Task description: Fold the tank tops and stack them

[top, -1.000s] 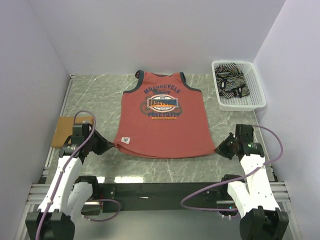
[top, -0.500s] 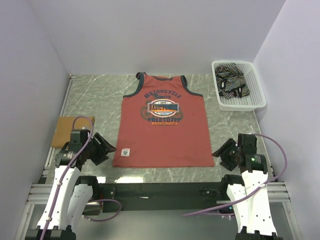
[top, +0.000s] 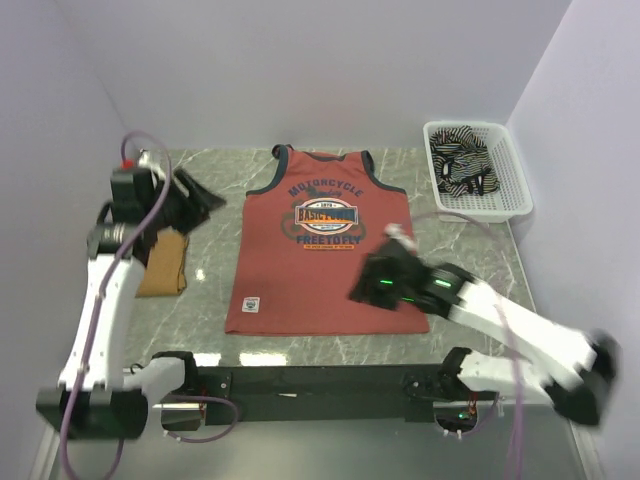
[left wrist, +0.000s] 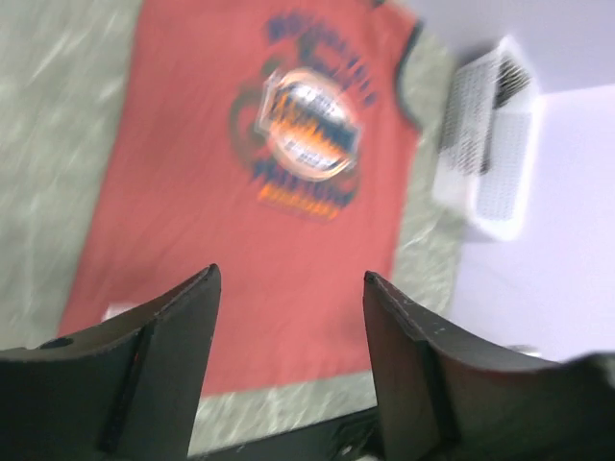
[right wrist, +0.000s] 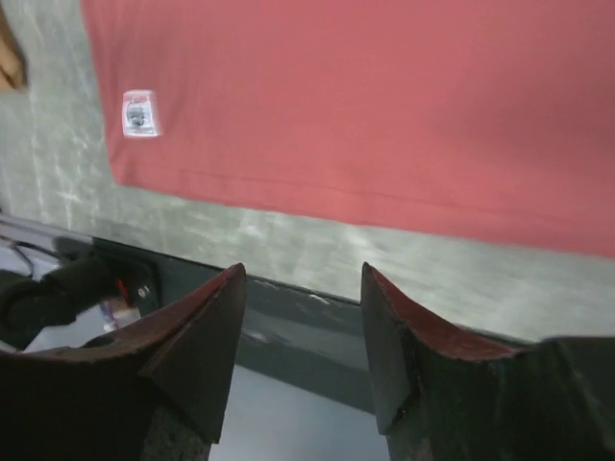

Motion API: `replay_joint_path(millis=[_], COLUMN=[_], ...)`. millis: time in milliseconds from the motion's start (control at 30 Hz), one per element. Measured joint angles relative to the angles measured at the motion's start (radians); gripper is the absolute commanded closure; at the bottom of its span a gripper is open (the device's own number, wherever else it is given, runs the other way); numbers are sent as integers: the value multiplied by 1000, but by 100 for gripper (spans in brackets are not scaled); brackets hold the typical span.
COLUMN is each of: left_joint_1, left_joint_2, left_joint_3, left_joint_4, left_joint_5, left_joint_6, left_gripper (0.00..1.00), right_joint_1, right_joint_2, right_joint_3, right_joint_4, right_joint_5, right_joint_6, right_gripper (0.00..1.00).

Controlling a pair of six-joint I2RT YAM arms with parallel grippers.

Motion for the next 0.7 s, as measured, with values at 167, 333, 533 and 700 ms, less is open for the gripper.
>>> replay_joint_path(millis=[167, 333, 533, 700], left_joint_1=[29, 34, 36, 36], left_joint_2=[166, 169, 132, 126], left_joint_3=[267, 529, 674, 687], left_joint_4=[60, 77, 100, 100], left_joint_5=[47, 51, 60, 78], left_joint_6=[5, 5, 5, 5], left_gripper=[33, 33, 34, 35], right_joint_1=[294, 413, 481, 511], right_joint_2=[544, 896, 1181, 1329], right_joint_3=[327, 679, 1002, 1106], right_joint_4=[137, 172, 165, 140], right_joint_5=[158, 225, 236, 229], right_joint_6=[78, 76, 54, 38], right_gripper=[60, 63, 64, 66])
